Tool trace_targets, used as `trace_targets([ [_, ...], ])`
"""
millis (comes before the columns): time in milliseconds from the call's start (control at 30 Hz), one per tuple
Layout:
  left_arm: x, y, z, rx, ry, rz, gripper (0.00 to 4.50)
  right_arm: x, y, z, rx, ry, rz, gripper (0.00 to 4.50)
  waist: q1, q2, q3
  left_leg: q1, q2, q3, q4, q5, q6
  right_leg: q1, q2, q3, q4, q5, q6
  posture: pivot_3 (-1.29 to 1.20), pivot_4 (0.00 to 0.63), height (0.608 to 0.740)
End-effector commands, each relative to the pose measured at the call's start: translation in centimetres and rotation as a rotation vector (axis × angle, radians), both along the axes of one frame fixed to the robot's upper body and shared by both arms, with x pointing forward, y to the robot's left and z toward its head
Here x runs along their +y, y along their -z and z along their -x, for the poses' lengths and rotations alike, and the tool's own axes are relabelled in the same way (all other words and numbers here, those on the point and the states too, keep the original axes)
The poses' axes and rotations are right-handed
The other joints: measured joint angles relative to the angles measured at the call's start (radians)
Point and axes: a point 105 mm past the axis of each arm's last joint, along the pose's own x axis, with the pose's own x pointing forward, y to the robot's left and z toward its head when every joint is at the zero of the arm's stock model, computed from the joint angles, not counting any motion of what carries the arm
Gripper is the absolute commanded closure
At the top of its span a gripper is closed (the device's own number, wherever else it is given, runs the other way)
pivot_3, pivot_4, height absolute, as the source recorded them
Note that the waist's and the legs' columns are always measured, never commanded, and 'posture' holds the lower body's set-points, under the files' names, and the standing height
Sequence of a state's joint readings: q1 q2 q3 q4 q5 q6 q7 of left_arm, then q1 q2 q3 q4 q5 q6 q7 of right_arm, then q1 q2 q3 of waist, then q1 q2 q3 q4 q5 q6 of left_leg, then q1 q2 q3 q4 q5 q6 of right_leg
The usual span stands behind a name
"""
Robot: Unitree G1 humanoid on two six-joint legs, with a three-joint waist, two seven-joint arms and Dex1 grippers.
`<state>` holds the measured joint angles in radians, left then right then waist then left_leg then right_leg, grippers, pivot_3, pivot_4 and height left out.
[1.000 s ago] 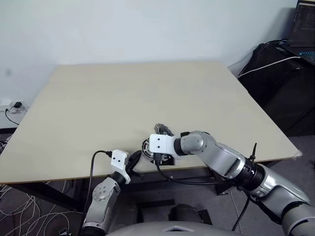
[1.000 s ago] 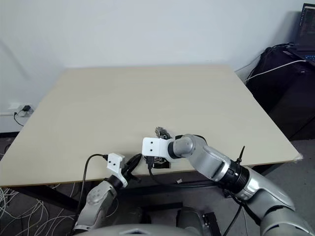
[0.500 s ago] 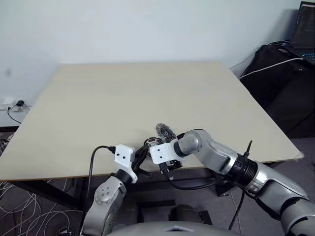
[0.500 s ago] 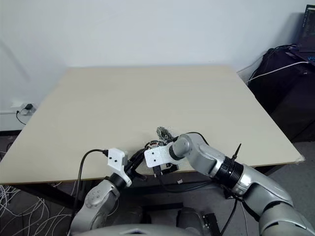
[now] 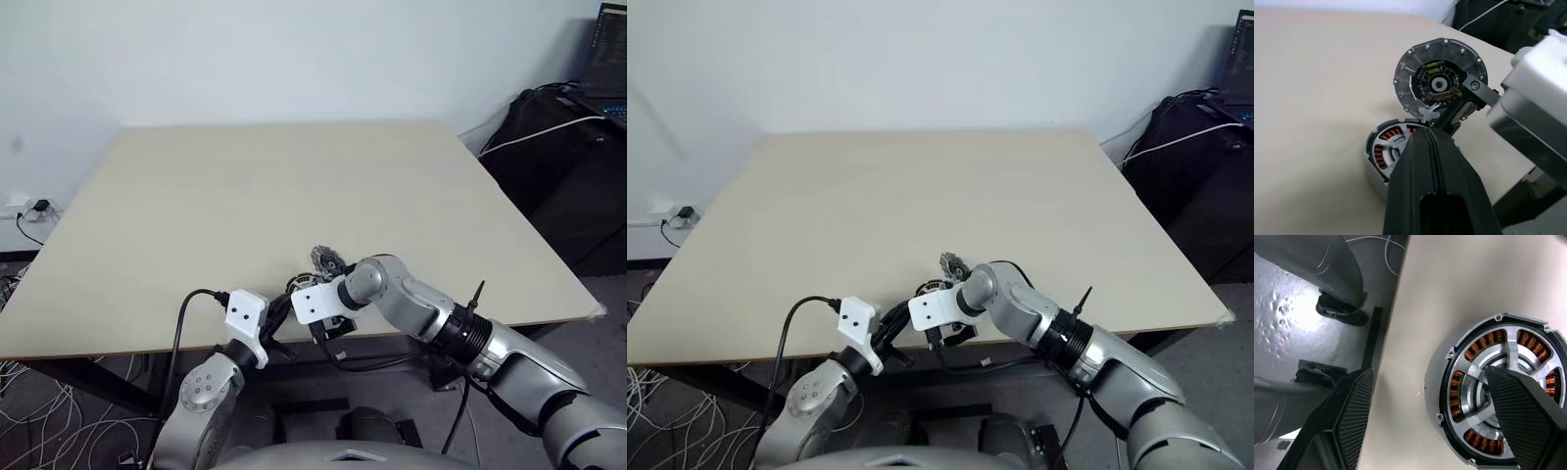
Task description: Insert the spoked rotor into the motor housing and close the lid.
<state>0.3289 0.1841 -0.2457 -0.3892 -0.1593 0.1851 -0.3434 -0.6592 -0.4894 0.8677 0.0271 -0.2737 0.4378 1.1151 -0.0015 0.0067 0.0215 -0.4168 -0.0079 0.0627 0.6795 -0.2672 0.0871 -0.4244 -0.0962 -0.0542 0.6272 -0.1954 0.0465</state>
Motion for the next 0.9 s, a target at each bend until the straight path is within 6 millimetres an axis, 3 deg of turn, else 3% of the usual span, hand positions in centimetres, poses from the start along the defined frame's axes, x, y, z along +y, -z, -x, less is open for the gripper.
trace_targets([
  [33, 0.2, -0.9, -0.2, -0.062, 0.029, -0.003, 4.50, 0.3, -1.0, -0.8, -0.020, 0.008, -0.023, 0.61, 0.000, 0.000, 0.000, 0.000, 0.000, 0.000, 0.000, 0.000, 0.000, 0.000, 0.000, 0.000, 0.000, 0.000, 0.000, 0.00, 0.000, 0.740],
  [333, 0.5, -0.3, -0.1, -0.060, 0.054, -0.022, 4.50, 0.1, -0.8, -0.9, 0.007, 0.015, -0.003, 0.61, 0.002, 0.001, 0.000, 0.000, 0.000, 0.000, 0.000, 0.000, 0.000, 0.000, 0.000, 0.000, 0.000, 0.000, 0.000, 0.00, 0.000, 0.740],
  [667, 0.7, 0.1, -0.1, -0.055, 0.053, -0.018, 4.50, -1.8, 0.3, -0.3, 0.053, 0.028, 0.060, 0.61, 0.022, 0.002, -0.001, 0.000, -0.001, 0.000, 0.001, 0.000, 0.000, 0.000, 0.000, 0.000, 0.000, 0.000, 0.000, 0.00, 0.000, 0.740],
  [800, 0.7, 0.3, 0.0, -0.050, 0.056, -0.015, 4.50, -2.3, 0.4, -0.4, 0.053, 0.038, 0.072, 1.46, 0.030, 0.003, -0.001, 0.000, -0.001, 0.000, 0.001, 0.000, 0.000, 0.001, 0.000, 0.000, 0.000, 0.000, 0.000, 0.00, 0.000, 0.740],
  [900, 0.7, 0.6, 0.1, -0.043, 0.057, -0.012, 4.50, -2.4, 0.1, -0.8, 0.041, 0.054, 0.062, 1.46, 0.033, 0.003, -0.001, 0.000, -0.001, 0.000, 0.001, 0.000, 0.000, 0.001, 0.000, 0.000, 0.000, 0.000, 0.000, 0.00, 0.000, 0.740],
])
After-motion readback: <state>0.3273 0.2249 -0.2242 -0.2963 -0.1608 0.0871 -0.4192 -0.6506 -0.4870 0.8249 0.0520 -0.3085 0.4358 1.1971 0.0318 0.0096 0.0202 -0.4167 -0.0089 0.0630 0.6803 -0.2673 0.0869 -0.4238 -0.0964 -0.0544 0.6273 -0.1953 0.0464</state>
